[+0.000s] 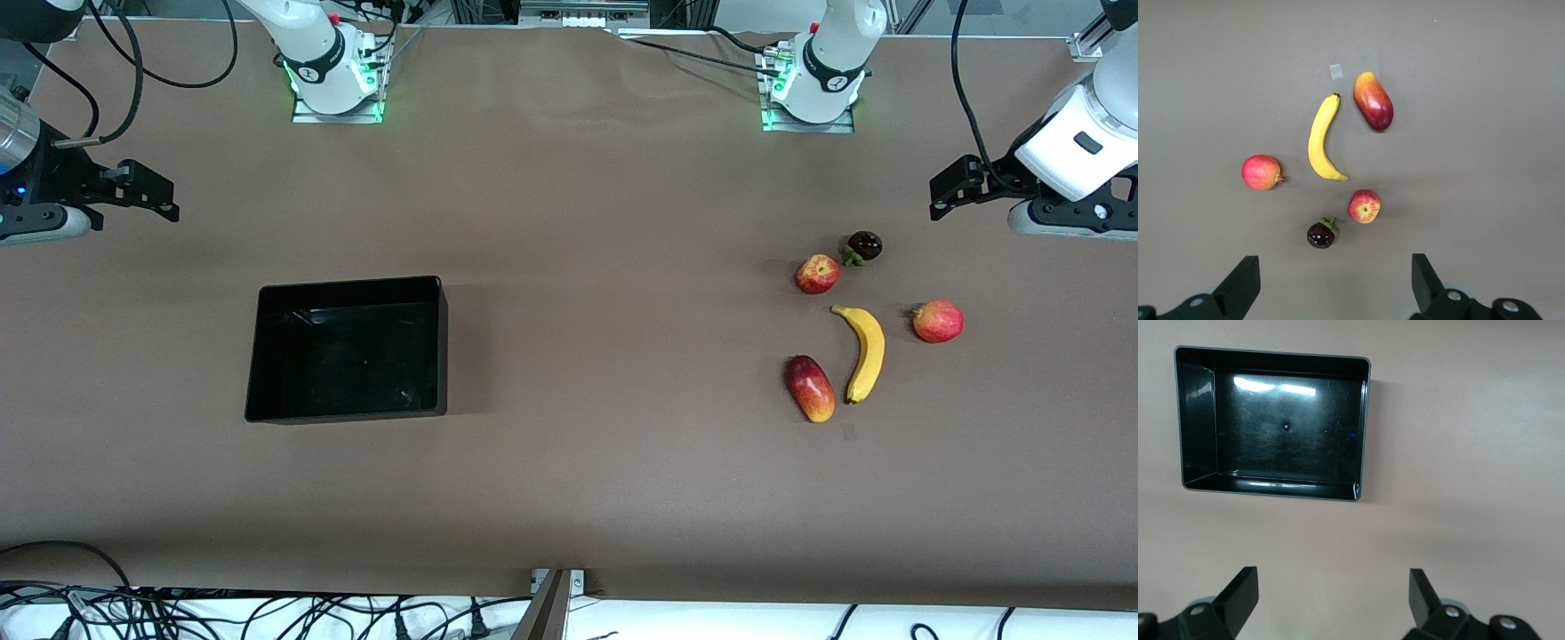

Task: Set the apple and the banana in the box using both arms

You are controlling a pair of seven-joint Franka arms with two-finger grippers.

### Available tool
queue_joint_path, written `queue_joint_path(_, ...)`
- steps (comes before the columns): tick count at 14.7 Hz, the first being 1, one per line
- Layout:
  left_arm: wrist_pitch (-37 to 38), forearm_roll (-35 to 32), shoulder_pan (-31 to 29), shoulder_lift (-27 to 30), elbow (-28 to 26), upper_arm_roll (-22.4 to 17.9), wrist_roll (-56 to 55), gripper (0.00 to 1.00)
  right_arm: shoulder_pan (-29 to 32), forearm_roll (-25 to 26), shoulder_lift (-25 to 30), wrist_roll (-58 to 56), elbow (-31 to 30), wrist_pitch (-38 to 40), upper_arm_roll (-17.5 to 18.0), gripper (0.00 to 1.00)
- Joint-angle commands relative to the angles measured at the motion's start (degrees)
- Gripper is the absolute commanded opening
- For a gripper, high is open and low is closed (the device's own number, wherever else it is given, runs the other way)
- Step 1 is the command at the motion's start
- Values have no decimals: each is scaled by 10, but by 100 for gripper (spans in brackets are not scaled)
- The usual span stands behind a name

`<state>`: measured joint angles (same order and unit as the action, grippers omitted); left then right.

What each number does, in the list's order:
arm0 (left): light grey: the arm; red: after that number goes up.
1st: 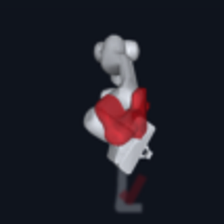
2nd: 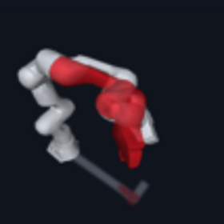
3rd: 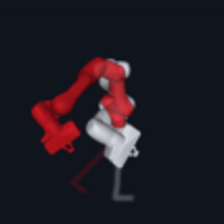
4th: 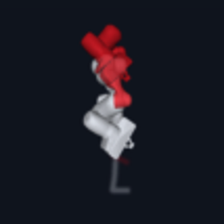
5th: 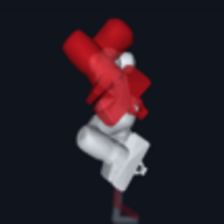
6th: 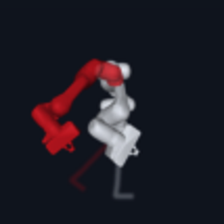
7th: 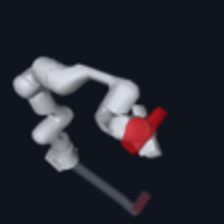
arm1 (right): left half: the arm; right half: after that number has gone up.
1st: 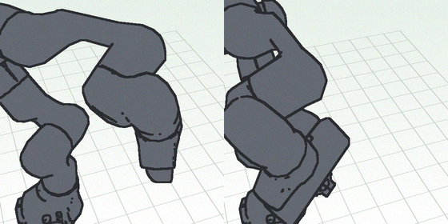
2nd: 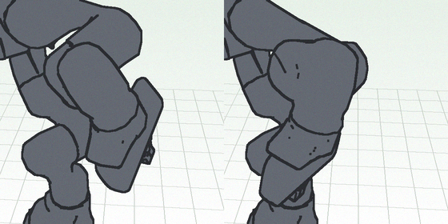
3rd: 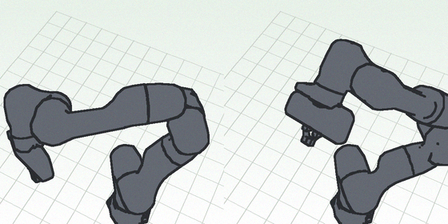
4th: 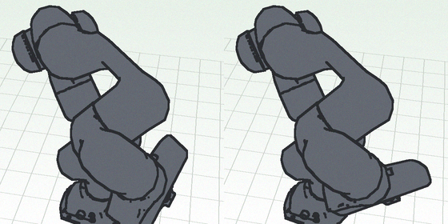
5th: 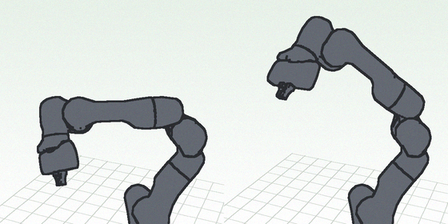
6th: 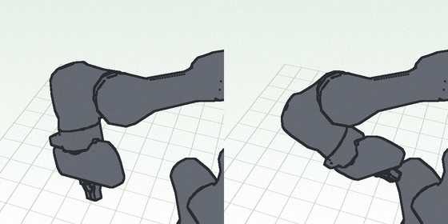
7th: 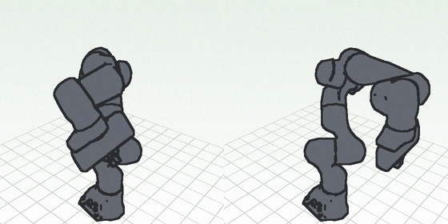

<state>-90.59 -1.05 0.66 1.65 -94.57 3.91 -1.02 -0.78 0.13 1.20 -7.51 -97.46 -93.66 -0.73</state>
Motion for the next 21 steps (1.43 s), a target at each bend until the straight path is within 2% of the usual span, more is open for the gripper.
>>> queue_joint_path(1, 10, -16, 0, -8, 18, 6, 0, 100, 13, 12, -2, -6, 8, 4, 10, 100)
queue_joint_path(3, 9, -16, 0, -8, 18, 6, 4, 100, 17, 7, -19, -8, 7, 7, 6, 100)
queue_joint_path(9, 10, -12, 0, -8, 18, 5, -2, 100, 12, 11, -21, -8, -1, 10, 12, 100)
queue_joint_path(11, 13, -12, -1, -8, 17, 0, 4, 100, 12, 8, -31, -7, -15, -8, 11, 100)
queue_joint_path(14, 11, -13, -5, -9, 17, 0, 1, 100, 12, 8, -66, 1, -64, -97, 11, 100)
queue_joint_path(18, 15, -12, -5, -8, 18, 1, 1, 100, 15, 7, -131, 2, -140, -257, 7, 100)
queue_joint_path(21, 15, -11, -13, -9, 17, 0, 4, 100, 17, 6, -193, -4, -167, -360, -2, 100)
